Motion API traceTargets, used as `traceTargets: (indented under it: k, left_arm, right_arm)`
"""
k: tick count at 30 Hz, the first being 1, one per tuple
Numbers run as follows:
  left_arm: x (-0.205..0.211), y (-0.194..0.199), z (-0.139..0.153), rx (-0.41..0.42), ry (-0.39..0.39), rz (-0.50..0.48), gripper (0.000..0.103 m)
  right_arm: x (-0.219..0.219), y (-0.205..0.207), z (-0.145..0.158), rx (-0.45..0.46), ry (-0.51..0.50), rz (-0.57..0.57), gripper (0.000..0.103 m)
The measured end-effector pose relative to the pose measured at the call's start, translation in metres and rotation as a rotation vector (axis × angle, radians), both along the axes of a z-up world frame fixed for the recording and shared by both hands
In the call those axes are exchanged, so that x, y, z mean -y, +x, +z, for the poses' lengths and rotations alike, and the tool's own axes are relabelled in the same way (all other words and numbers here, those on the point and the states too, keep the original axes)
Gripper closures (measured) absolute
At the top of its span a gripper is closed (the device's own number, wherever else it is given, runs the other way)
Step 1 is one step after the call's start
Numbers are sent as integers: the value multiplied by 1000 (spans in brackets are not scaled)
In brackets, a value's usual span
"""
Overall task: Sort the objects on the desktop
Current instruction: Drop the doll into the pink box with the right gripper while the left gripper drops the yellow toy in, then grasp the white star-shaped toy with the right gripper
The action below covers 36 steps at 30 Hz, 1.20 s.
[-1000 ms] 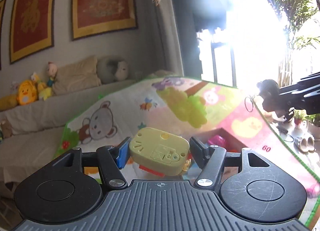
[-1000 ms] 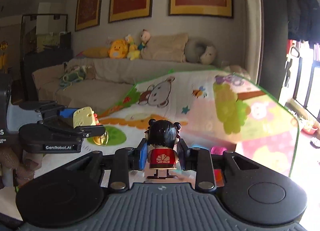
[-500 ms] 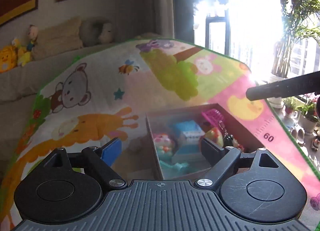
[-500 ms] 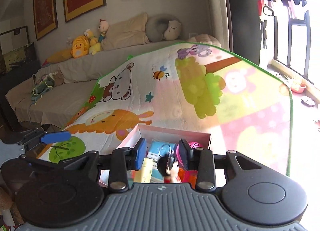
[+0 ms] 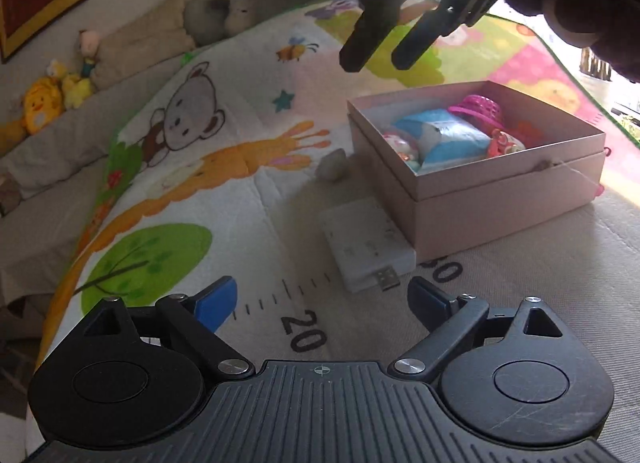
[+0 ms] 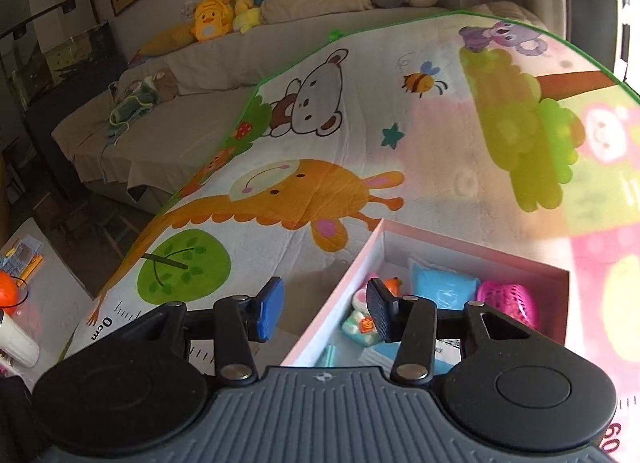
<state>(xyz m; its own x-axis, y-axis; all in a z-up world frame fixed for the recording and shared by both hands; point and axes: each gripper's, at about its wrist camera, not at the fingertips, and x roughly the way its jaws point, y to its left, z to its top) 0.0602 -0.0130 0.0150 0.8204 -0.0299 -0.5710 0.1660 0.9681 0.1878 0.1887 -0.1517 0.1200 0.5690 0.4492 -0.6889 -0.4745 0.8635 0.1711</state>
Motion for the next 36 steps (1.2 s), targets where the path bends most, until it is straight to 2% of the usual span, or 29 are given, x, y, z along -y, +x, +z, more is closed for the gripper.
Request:
traceTargets:
  k: [5,7,8,11,14,20,24,30,36]
  left_arm:
    - [-35,-7,-5,-59,-75,72,5]
    - [-48,-15,-5,-54,-108,92,3]
    - [-53,-18,-5,-48,-122,98,3]
    - [-65,-23,-6,-41,-157,121,3]
    - [-69,-24,-4,-34,-180,128,2]
    - [-70,-33,-2,-20,-176,119,1]
    - [-71,-42,-2,-18,-173,108,1]
    - [-69,-53,-3,-36,-171,102,1]
    - [-56,-70,-6,-75,-135,87,1]
  right_arm:
    - [-85,62,-35,-71,-241,14,61]
    - [-109,80,-55,-72,-356,-2,71]
    - [-120,88,-65,-73,-418,-11,72]
    - [-137,99,-89,-65,-546,-25,72]
    - [-143,106,-103,-98,-615,-44,76]
    - [-148,98,-102,-123,-646,-55,79]
    - [-150,77,-97,-150,-637,-33,80]
    - [-149,27,-94,-145,-637,21,80]
    - [-143,-32,-85,-189,-538,114,79]
